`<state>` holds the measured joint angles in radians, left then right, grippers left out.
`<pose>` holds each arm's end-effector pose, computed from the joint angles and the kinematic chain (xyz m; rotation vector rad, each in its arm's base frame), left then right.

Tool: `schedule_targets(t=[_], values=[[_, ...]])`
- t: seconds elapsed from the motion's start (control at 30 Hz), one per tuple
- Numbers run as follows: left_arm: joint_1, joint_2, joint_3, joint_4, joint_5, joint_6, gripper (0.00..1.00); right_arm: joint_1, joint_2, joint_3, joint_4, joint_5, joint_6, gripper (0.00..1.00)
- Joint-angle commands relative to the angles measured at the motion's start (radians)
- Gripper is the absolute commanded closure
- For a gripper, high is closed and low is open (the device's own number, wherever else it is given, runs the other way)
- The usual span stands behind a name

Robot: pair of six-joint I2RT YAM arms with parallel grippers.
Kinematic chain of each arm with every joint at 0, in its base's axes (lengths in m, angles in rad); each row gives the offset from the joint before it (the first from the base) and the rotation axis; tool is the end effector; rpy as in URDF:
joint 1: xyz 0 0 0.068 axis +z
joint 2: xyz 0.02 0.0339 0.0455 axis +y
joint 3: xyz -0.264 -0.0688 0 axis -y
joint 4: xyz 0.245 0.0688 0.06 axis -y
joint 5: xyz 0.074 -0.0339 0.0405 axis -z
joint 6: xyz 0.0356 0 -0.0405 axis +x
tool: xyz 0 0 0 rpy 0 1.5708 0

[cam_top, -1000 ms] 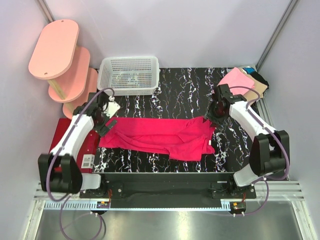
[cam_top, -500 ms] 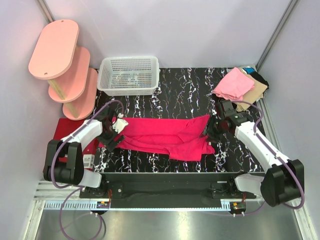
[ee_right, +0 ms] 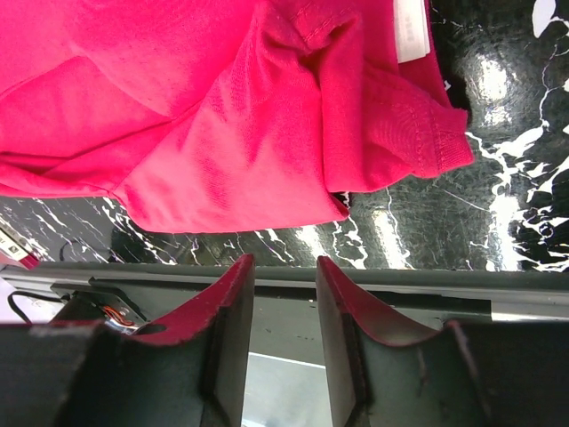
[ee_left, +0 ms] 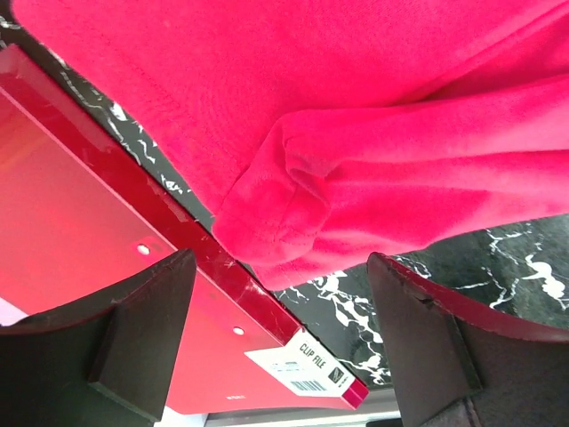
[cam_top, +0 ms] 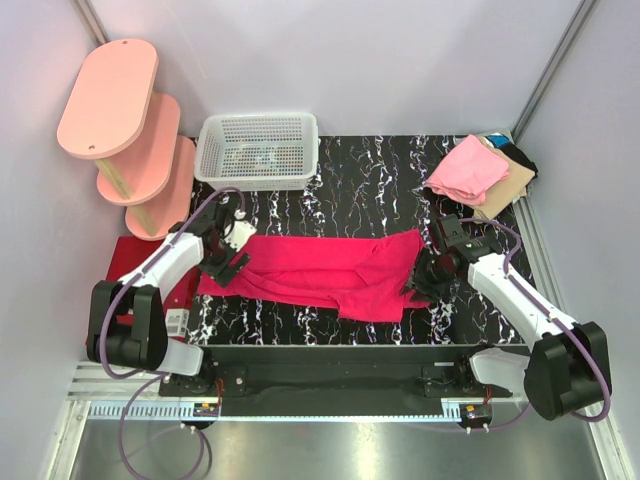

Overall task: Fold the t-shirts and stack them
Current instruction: Fold the other side of the tshirt into a rectangle

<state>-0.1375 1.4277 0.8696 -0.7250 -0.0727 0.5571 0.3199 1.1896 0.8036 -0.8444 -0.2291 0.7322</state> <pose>0.2510 -0.0321 0.1909 0.9624 2.7032 0.1886 0.1946 0.0730 0.2195 0.5399 2.8632 0.5412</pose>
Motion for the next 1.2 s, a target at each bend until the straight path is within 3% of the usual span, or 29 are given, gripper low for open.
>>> schedule_targets(t=[0.0, 0.33, 0.8, 1.0, 1.17], values=[[-0.007, -0.055, -0.018, -0.002, 0.031, -0.034, 0.19, 0.008, 0.001, 0.014, 0.004, -0.004, -0.013, 0.62], [-0.045, -0.112, -0.089, 0.001, 0.047, -0.080, 0.31, 0.010, -0.016, -0.014, 0.005, -0.004, -0.010, 0.79], [-0.040, -0.007, -0.116, 0.122, -0.041, -0.071, 0.36, 0.010, -0.051, -0.018, -0.012, -0.012, -0.008, 0.81], [-0.027, 0.014, -0.100, 0.133, -0.047, -0.059, 0.52, 0.010, -0.053, -0.030, -0.013, -0.013, -0.011, 0.82], [-0.005, -0.001, -0.077, 0.107, -0.053, -0.040, 0.56, 0.010, -0.051, -0.038, -0.013, -0.012, -0.013, 0.82]])
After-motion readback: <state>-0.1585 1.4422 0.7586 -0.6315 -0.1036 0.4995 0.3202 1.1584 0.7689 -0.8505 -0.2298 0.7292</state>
